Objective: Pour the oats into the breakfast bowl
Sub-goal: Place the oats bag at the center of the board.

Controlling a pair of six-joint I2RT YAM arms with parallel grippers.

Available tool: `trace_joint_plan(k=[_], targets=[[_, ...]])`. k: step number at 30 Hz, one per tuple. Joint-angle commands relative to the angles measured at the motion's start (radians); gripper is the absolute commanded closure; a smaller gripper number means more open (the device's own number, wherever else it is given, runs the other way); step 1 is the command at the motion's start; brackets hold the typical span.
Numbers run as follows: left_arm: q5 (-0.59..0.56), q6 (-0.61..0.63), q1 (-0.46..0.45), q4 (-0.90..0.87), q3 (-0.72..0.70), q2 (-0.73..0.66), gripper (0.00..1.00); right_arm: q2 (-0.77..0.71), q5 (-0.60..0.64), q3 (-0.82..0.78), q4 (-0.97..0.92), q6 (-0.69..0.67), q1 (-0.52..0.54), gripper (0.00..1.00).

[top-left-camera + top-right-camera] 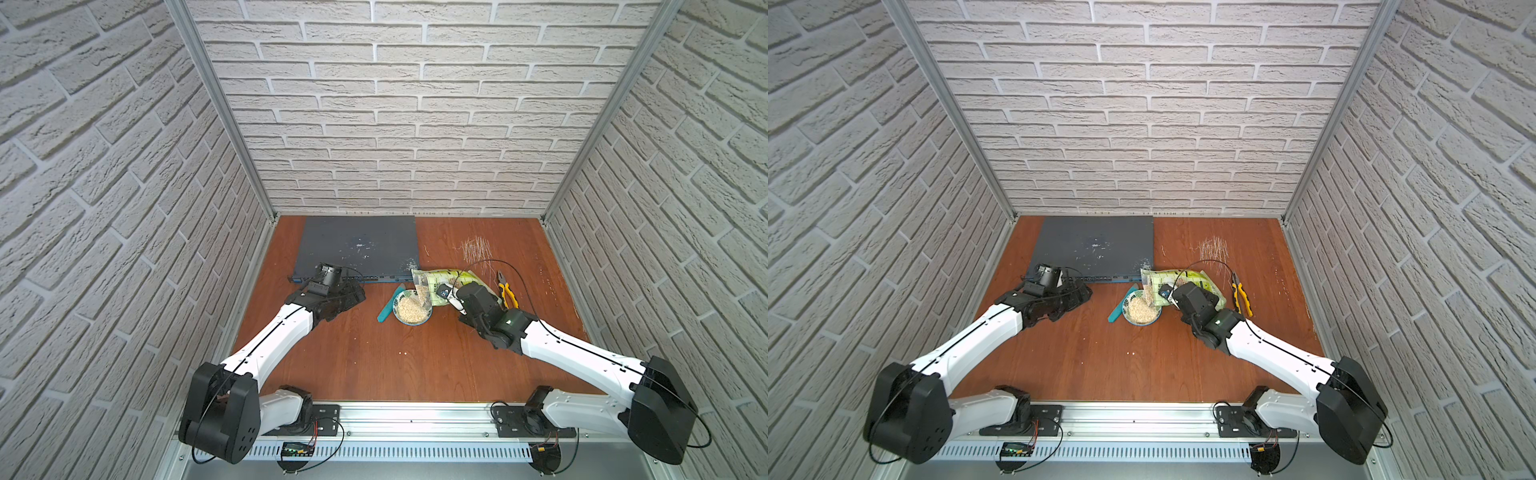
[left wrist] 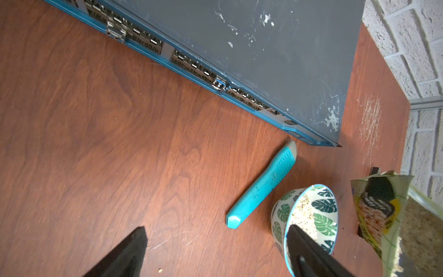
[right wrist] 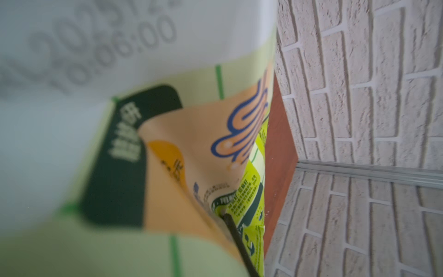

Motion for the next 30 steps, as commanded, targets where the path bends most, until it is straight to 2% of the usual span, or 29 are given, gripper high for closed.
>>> trace_joint_plan(k=[1,6,12,15,18,22,26,30], targets=[[-0.017,0.029,0.006,-0.004,0.031,-0.022,0.07,-0.085,-0.098,0.067,0.043,0.185,-0.046,0.97],[-0.028,0.051,0.005,0.023,0.032,-0.040,0.06,-0.131,-0.362,0.051,0.018,0.309,-0.164,0.96],[-0.032,0.087,0.006,0.094,0.031,-0.071,0.06,-0.157,-0.811,-0.091,0.212,0.496,-0.349,0.95],[-0.023,0.125,0.005,0.123,0.046,-0.079,0.05,-0.131,-0.966,-0.158,0.357,0.565,-0.412,0.86],[-0.018,0.166,0.005,0.152,0.049,-0.092,0.05,-0.088,-1.069,-0.190,0.434,0.584,-0.462,0.75],[-0.018,0.197,0.005,0.189,0.039,-0.106,0.05,-0.075,-1.105,-0.191,0.441,0.552,-0.477,0.58],[-0.005,0.210,0.005,0.233,0.035,-0.107,0.05,-0.134,-1.060,-0.171,0.375,0.487,-0.481,0.39],[0.009,0.239,0.006,0.266,0.046,-0.093,0.04,-0.192,-1.020,-0.132,0.275,0.418,-0.483,0.30]])
